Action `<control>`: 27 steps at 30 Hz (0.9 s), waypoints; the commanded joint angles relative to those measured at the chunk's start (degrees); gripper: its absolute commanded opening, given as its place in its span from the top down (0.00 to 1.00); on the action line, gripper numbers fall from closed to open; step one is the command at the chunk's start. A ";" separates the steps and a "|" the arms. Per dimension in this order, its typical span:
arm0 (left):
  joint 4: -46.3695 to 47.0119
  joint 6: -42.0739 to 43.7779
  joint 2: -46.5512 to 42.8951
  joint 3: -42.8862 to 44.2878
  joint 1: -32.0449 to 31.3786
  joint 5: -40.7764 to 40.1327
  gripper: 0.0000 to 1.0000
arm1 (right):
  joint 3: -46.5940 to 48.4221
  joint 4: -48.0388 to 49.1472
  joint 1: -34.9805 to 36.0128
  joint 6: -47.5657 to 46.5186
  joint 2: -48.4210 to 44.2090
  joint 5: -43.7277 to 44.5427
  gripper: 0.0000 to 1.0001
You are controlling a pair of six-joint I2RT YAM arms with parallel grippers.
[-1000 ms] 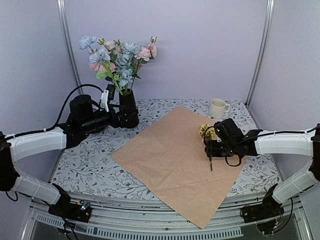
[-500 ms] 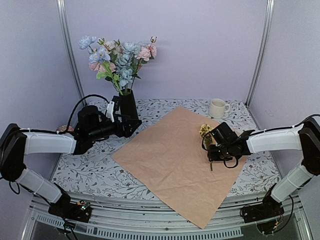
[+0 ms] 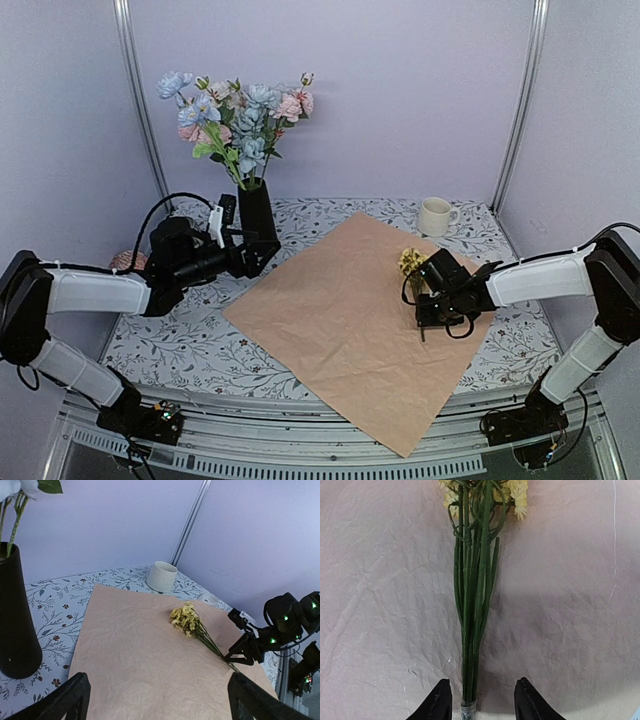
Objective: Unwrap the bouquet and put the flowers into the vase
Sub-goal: Pick up the fake flower from the flattened wrapping paper.
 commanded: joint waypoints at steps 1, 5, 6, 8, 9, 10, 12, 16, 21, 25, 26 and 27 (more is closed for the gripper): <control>2.40 1.03 -1.47 -0.83 -0.63 -0.87 0.02 | 1.62 0.00 -0.77 0.48 1.56 0.16 0.56; 2.33 1.14 -1.40 -0.84 -0.66 -0.86 0.02 | 2.27 -0.12 -0.88 0.36 2.65 -0.21 0.58; 2.27 1.12 -1.41 -0.84 -0.64 -0.89 0.02 | 2.39 -0.04 -0.88 0.24 2.93 -0.48 0.61; 2.23 1.16 -1.57 -0.90 -0.63 -0.90 0.02 | 2.83 0.07 -0.82 0.13 3.60 -1.02 0.62; 2.19 1.20 -1.54 -0.92 -0.63 -0.94 0.02 | 3.03 0.12 -0.87 0.07 3.96 -1.09 0.62; 2.15 1.27 -1.56 -0.93 -0.63 -1.00 0.02 | 3.28 0.11 -0.88 0.05 4.47 -1.23 0.62; 2.13 1.42 -1.57 -0.86 -0.63 -1.13 0.02 | 4.14 -0.25 -0.88 0.02 5.67 -1.24 0.63; 1.89 1.69 -1.35 -0.71 -0.63 -1.13 0.02 | 6.19 -1.47 -0.88 0.22 8.54 -1.30 0.71; 1.73 1.83 -1.36 -0.68 -0.62 -1.15 0.02 | 7.34 -1.96 -0.83 -0.09 9.49 -1.71 0.86; 1.82 1.43 -1.00 -0.64 -0.63 -0.92 0.02 | 6.17 -0.50 -0.88 0.18 5.25 -1.30 0.97; 1.72 0.85 -0.94 -0.54 -0.63 -0.58 0.02 | 5.66 0.19 -0.83 -0.05 3.90 -1.40 0.97; 1.67 0.20 -0.89 -0.38 -0.63 -0.04 0.02 | 5.22 0.92 -0.87 -0.31 2.35 -1.42 0.97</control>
